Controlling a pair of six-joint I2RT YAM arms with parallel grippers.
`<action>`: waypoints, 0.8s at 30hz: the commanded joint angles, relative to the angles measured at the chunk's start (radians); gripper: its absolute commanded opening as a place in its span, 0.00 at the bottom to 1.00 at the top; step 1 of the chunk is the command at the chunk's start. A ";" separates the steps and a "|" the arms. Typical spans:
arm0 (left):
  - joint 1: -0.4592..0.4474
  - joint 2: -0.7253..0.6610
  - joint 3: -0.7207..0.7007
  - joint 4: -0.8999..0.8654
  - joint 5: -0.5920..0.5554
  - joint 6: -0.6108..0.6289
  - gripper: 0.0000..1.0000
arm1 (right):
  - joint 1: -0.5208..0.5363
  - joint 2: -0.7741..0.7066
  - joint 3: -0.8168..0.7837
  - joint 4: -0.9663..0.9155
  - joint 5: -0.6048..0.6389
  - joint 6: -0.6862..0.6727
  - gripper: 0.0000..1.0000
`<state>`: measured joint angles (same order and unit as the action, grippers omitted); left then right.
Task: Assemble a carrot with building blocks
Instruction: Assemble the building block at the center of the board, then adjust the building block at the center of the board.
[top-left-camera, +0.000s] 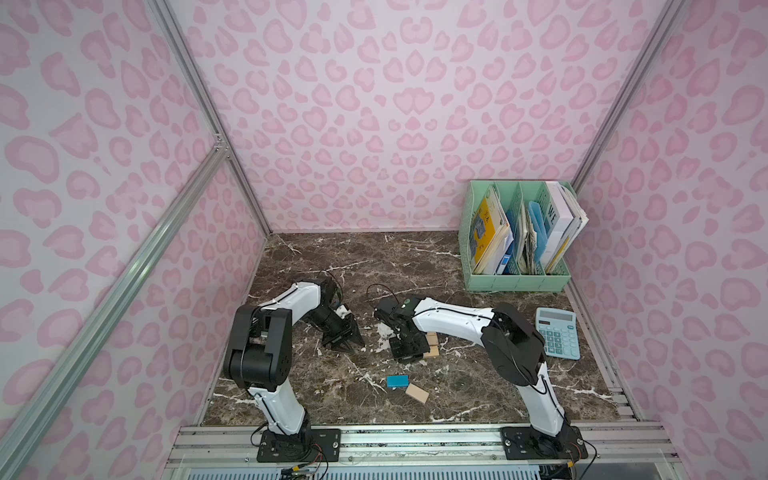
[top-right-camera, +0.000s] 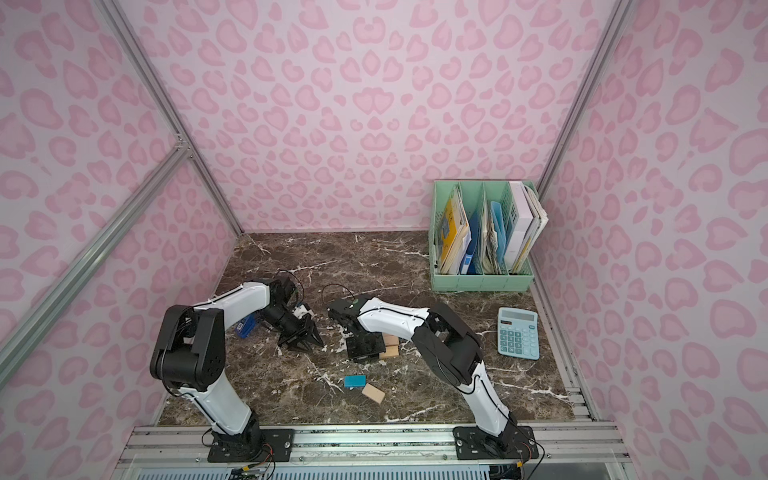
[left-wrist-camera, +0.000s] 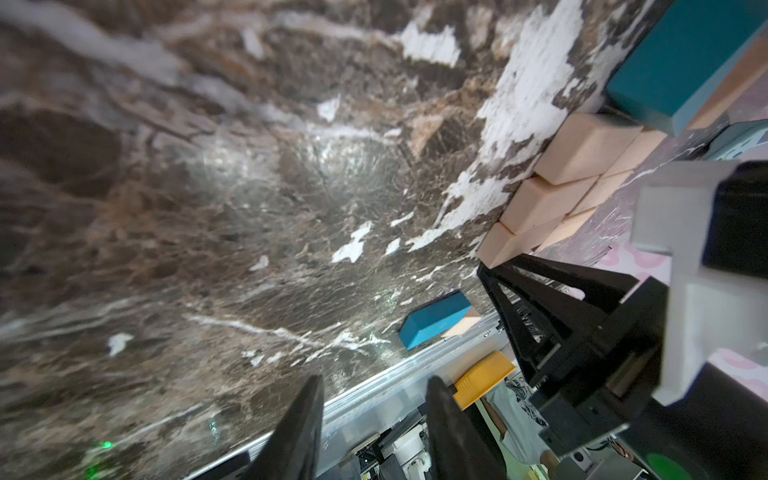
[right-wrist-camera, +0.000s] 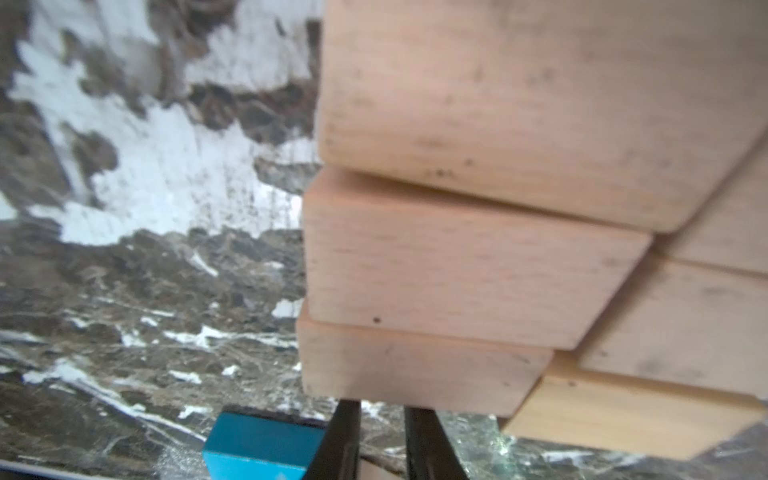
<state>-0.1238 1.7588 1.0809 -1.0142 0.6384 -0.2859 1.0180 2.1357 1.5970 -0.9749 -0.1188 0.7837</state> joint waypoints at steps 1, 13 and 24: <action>0.000 -0.001 0.009 -0.018 0.003 0.000 0.42 | 0.002 -0.009 0.007 -0.012 0.009 -0.003 0.22; 0.000 0.017 0.016 -0.001 0.013 -0.008 0.42 | -0.087 -0.285 -0.142 -0.040 -0.024 0.026 0.26; 0.000 0.051 0.059 0.005 0.043 -0.018 0.42 | -0.148 -0.282 -0.321 0.061 -0.028 -0.013 0.32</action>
<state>-0.1242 1.8114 1.1313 -0.9989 0.6697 -0.2935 0.8703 1.8366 1.2831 -0.9466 -0.1455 0.7837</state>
